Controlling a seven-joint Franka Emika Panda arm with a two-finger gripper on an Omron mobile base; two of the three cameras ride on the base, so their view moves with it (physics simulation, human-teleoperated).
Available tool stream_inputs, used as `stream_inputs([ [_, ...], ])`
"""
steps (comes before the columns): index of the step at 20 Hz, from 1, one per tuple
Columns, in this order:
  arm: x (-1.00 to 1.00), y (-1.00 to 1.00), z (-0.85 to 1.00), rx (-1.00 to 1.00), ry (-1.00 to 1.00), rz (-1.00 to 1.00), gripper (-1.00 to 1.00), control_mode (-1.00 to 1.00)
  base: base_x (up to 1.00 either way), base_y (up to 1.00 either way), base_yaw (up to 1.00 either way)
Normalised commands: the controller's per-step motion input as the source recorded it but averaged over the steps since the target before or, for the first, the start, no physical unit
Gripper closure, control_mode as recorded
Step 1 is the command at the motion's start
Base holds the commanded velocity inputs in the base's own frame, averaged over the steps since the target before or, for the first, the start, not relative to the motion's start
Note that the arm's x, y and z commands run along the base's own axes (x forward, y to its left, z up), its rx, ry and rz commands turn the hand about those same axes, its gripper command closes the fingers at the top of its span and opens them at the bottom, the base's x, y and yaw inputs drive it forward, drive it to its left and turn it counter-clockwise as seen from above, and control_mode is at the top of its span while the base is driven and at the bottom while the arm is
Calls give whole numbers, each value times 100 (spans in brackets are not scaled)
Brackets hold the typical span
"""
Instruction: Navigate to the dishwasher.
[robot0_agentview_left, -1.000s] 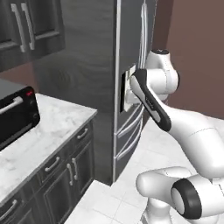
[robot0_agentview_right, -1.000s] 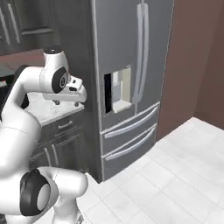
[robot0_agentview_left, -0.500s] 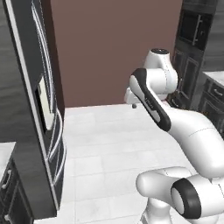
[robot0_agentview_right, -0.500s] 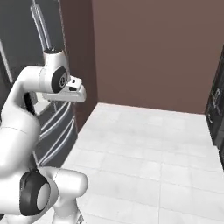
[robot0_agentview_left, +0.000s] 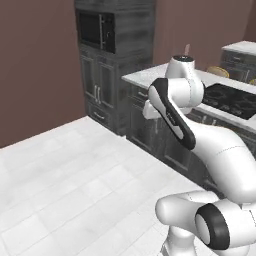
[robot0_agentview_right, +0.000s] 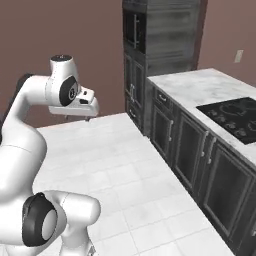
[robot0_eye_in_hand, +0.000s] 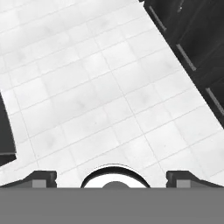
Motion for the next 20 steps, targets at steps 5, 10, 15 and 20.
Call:
stream_inputs([
  [5, 0, 0, 0, 0, 0, 0, -100, 100, 0, 12, -86],
  [10, 0, 0, 0, 0, 0, 0, -100, 100, 0, 0, -79],
  [15, 0, 0, 0, 0, 0, 0, -100, 100, 0, 0, -77],
  [20, 0, 0, 0, 0, 0, 0, -100, 100, 7, -20, -64],
])
